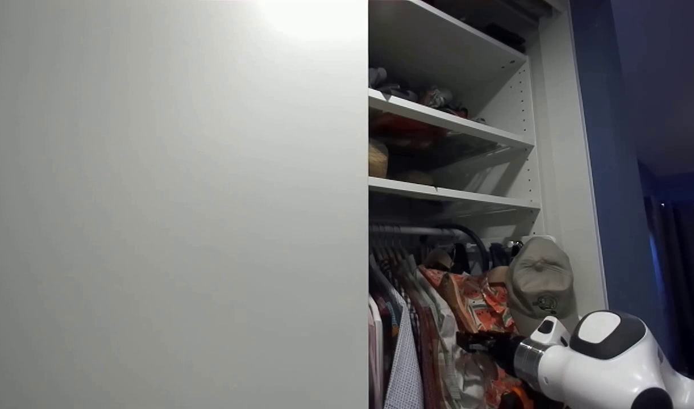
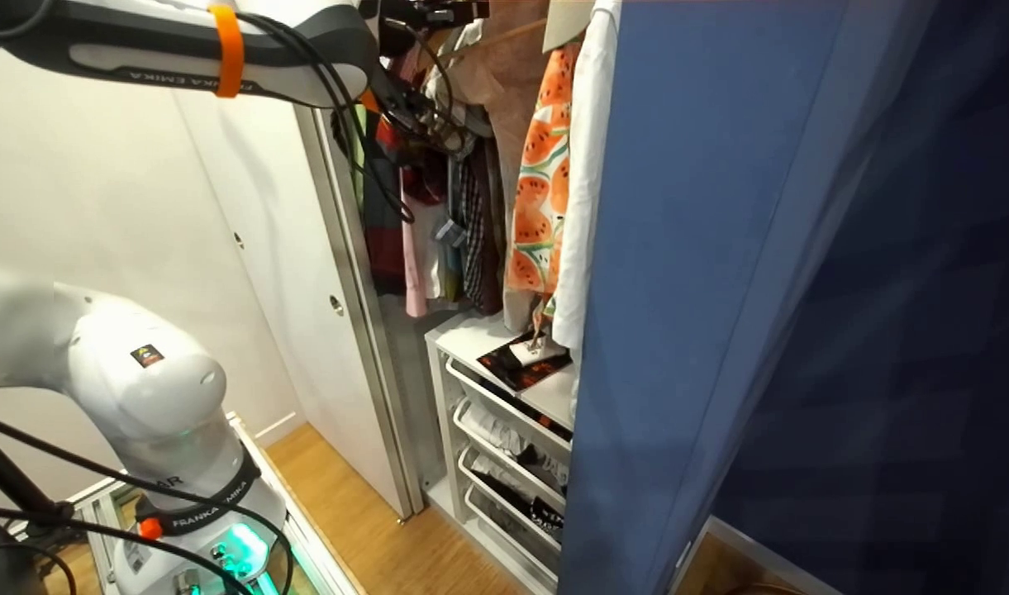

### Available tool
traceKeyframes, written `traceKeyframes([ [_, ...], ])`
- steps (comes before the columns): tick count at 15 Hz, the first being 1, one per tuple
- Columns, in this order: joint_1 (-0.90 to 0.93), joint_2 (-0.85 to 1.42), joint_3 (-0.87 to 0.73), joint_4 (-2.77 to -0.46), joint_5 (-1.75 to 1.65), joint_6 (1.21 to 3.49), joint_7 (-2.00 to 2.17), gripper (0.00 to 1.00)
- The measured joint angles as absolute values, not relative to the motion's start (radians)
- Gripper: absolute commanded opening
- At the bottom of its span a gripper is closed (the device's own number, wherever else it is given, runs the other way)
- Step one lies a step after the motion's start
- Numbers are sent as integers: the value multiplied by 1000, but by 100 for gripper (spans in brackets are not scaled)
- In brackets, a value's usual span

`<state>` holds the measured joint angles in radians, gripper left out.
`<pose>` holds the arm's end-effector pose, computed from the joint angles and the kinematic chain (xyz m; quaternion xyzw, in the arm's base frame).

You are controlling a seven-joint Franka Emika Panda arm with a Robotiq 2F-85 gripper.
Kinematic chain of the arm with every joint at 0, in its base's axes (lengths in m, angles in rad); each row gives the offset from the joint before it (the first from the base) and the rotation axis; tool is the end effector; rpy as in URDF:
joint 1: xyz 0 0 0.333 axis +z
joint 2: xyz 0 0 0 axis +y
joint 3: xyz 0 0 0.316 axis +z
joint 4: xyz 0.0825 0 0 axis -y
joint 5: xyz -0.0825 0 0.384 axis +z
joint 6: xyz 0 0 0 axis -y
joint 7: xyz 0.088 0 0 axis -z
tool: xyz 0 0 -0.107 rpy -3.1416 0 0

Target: Put the hanger on the top rod

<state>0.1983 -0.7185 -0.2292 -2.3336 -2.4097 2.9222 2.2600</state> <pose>0.3667 0.0053 0.6367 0.6756 -0.0471 0.7341 0.0491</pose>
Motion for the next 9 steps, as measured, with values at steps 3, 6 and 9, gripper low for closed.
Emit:
traceKeyframes([
  [3,154,-683,-275,-2218,-2386,3094,2181,4],
  [6,116,-605,-315,-2081,-2371,3261,2128,16],
  [9,116,-556,-324,-2032,-2371,3289,2124,4],
])
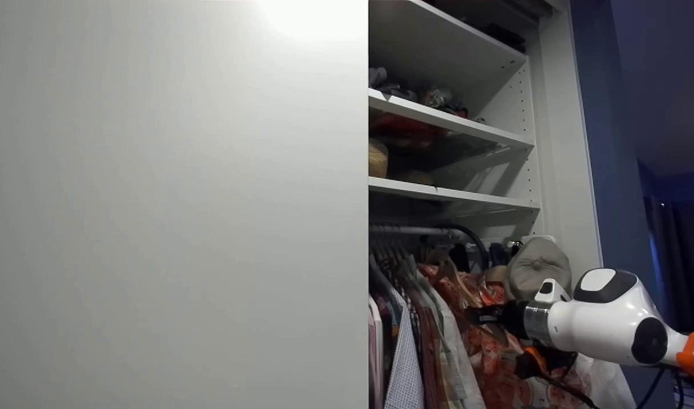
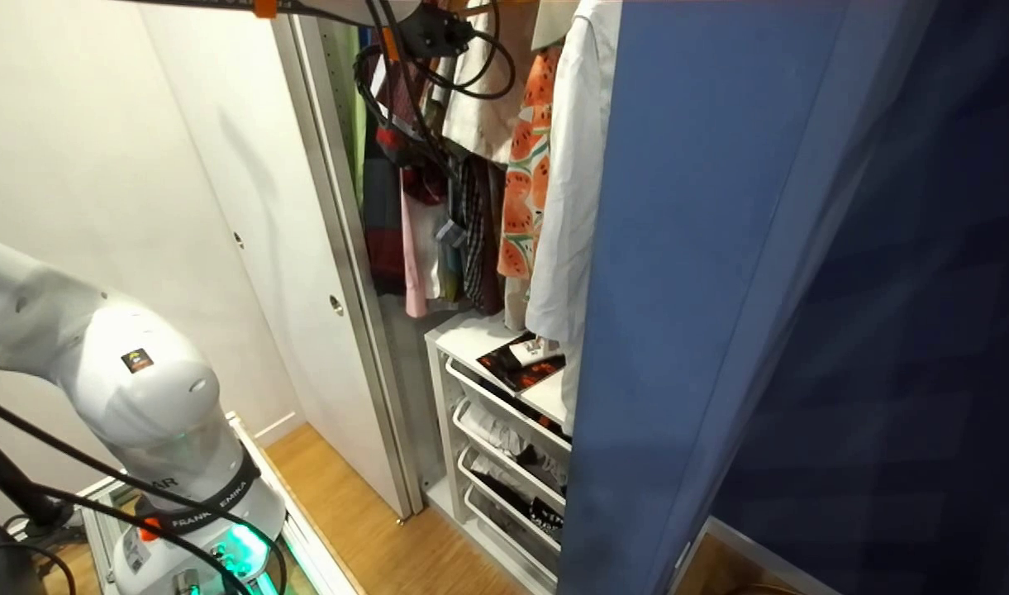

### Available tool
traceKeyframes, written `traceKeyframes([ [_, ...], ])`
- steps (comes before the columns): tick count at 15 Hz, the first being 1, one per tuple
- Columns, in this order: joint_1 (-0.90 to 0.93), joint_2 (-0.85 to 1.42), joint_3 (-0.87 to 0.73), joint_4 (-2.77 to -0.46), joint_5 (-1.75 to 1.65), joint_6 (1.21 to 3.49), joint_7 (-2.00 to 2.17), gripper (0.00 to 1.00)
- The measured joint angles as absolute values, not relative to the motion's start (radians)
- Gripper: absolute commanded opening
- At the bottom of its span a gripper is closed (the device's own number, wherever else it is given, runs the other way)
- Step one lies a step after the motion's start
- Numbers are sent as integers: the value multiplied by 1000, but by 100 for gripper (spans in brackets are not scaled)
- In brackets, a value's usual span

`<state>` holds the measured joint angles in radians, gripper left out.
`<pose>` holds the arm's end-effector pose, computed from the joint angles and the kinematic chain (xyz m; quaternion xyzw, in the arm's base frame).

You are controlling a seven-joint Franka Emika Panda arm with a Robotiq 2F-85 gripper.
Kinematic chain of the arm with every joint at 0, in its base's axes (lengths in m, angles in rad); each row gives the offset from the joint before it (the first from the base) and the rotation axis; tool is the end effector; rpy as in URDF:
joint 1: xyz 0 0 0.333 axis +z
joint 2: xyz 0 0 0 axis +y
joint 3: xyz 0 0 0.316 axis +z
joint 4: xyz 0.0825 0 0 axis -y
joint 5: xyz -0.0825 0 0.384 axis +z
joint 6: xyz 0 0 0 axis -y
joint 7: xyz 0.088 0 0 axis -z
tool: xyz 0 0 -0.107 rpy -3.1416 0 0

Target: Put the hanger on the top rod

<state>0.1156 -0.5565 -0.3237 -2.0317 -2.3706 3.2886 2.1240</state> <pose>0.3823 -0.0518 0.6971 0.7127 0.0090 0.6998 0.0477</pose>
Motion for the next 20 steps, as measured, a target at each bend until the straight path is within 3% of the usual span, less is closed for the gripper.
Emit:
traceKeyframes([
  [5,146,-522,-341,-2002,-2356,3296,2129,4],
  [13,119,-323,-343,-1769,-2236,3365,2130,4],
  [14,104,-292,-343,-1739,-2176,3386,2096,16],
  [15,83,-261,-341,-1716,-2092,3406,2029,16],
  [16,67,-234,-339,-1696,-2039,3420,1985,4],
  [20,60,-201,-339,-1682,-2015,3428,1968,4],
])
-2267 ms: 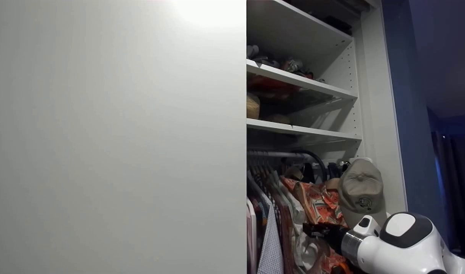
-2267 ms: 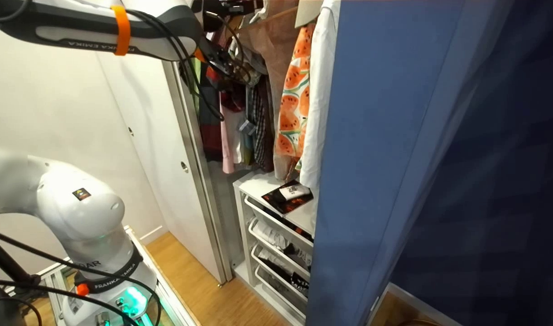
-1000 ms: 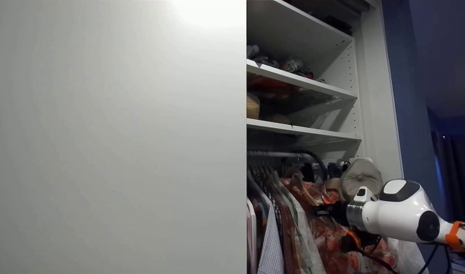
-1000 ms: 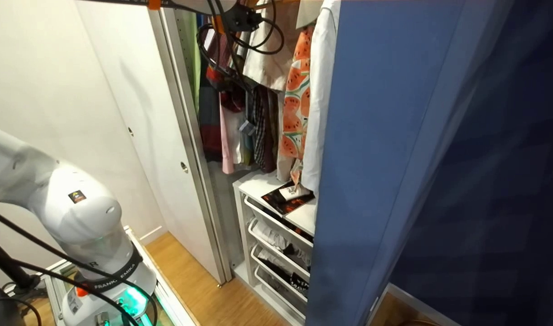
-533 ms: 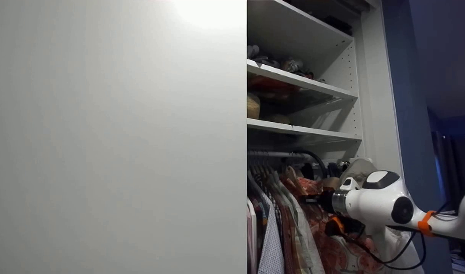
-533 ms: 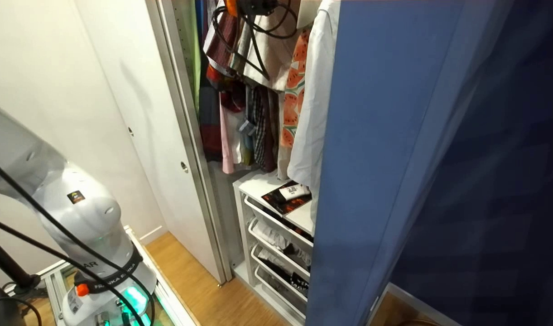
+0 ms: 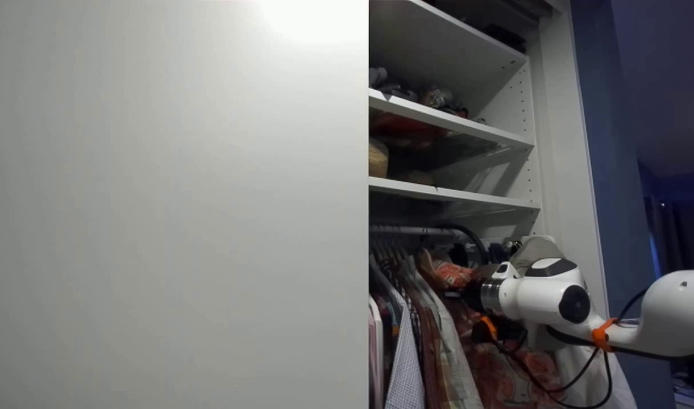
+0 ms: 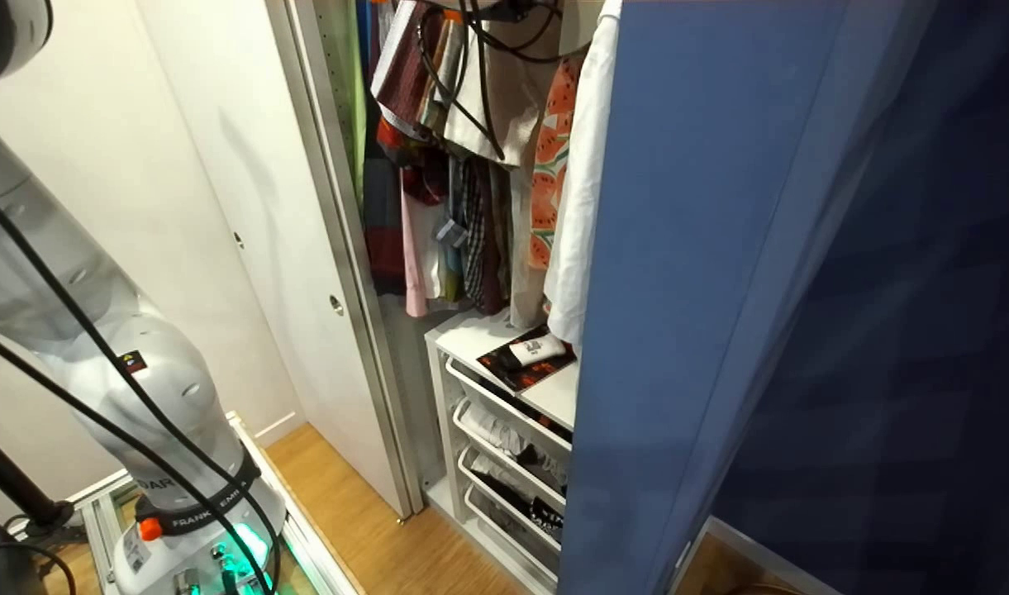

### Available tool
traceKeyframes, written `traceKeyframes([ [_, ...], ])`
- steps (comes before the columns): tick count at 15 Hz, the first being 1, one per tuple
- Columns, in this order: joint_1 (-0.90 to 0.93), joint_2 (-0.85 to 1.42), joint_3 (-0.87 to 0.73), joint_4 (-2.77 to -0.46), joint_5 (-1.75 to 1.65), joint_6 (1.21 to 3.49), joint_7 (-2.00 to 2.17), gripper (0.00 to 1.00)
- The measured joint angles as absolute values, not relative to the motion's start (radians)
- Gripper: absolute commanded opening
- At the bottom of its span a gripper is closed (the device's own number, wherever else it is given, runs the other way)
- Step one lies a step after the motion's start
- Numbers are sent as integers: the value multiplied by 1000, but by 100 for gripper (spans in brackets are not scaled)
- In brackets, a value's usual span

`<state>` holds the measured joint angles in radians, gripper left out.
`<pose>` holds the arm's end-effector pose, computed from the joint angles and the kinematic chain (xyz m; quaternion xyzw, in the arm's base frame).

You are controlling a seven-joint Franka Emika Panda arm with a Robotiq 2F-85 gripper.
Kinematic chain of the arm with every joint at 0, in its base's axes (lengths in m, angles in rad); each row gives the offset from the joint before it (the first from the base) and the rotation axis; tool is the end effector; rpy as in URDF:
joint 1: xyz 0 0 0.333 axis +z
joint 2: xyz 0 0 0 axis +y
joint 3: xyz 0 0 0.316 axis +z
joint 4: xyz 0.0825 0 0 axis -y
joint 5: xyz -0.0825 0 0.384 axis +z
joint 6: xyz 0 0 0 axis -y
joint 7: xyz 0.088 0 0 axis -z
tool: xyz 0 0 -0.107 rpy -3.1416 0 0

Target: Put the hanger on the top rod

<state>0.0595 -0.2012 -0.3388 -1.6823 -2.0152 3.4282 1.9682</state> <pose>0.4821 -0.0550 0.7342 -0.7172 0.0090 -0.6968 0.0003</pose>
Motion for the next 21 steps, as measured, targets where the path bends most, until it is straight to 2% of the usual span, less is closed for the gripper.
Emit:
traceKeyframes([
  [9,31,-171,-345,-1633,-2015,3493,1990,4],
  [21,-34,19,-346,-1325,-2040,3670,2154,4],
])
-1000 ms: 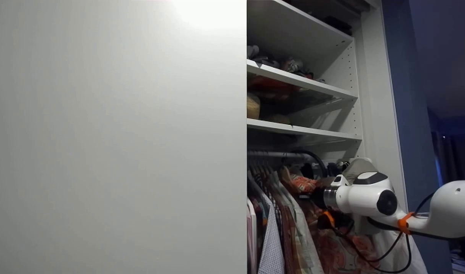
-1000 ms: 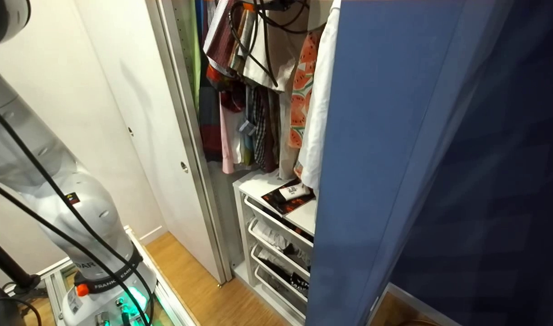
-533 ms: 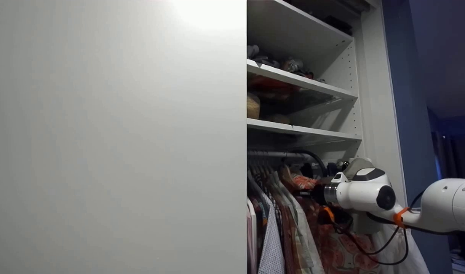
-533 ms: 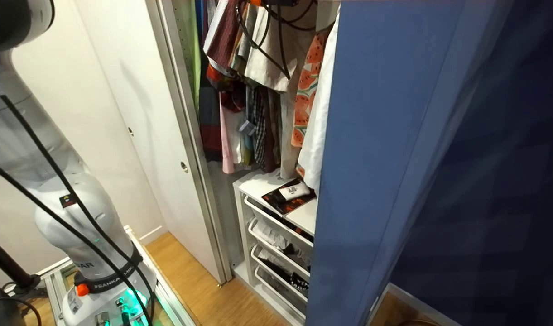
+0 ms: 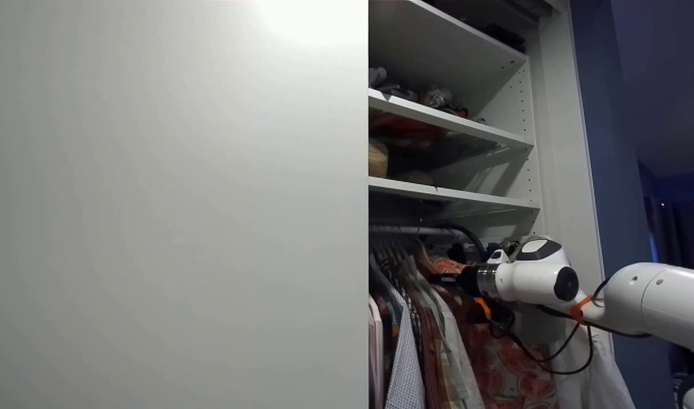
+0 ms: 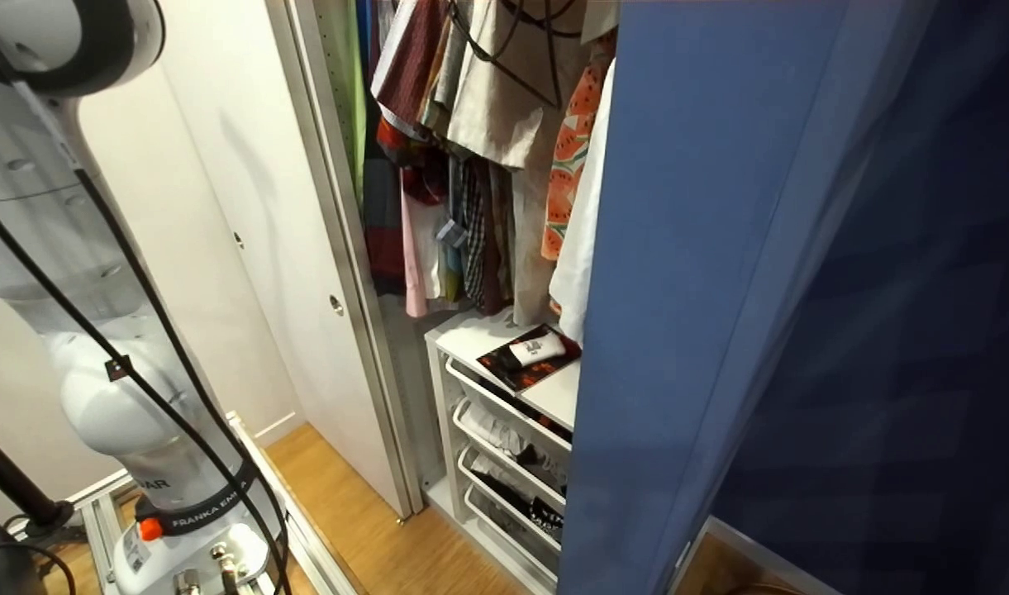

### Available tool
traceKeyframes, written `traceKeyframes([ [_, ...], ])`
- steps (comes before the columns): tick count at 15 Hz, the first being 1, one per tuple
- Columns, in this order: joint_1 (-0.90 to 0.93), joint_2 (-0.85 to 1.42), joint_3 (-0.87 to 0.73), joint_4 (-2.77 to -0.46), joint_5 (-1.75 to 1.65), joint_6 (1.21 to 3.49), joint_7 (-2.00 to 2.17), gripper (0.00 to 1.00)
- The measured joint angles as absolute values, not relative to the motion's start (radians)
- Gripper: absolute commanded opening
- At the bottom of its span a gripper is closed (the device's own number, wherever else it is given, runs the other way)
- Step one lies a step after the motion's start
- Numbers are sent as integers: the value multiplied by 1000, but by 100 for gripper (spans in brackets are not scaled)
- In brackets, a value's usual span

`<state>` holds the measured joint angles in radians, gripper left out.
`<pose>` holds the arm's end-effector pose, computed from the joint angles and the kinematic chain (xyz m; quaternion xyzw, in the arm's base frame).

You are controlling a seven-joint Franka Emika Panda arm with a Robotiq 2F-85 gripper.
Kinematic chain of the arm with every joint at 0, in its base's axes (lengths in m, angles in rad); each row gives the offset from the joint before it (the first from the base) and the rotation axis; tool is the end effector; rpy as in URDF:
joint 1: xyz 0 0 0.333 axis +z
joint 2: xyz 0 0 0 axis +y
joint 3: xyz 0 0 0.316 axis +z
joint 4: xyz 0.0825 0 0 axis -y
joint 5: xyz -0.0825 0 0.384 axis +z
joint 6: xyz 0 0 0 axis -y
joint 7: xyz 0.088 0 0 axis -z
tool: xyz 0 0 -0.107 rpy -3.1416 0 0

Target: Put the hanger on the top rod

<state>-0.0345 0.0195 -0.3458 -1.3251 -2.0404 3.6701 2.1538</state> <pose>0.5119 -0.0767 0.7671 -0.7178 -0.0095 -0.6943 0.0507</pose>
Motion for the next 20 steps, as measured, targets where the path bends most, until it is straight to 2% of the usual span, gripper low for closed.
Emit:
traceKeyframes([
  [4,-35,85,-365,-1205,-2112,3719,2324,4],
  [5,-35,102,-373,-1174,-2132,3737,2369,41],
  [6,-34,116,-381,-1144,-2153,3757,2414,6],
  [7,-34,130,-388,-1117,-2174,3776,2454,23],
  [8,-33,143,-395,-1089,-2193,3790,2490,49],
  [10,-31,166,-409,-1032,-2224,3821,2555,53],
  [16,-29,179,-425,-937,-2236,3870,2628,95],
  [18,-29,159,-418,-941,-2217,3875,2628,100],
  [20,-24,131,-412,-966,-2212,3871,2628,100],
])
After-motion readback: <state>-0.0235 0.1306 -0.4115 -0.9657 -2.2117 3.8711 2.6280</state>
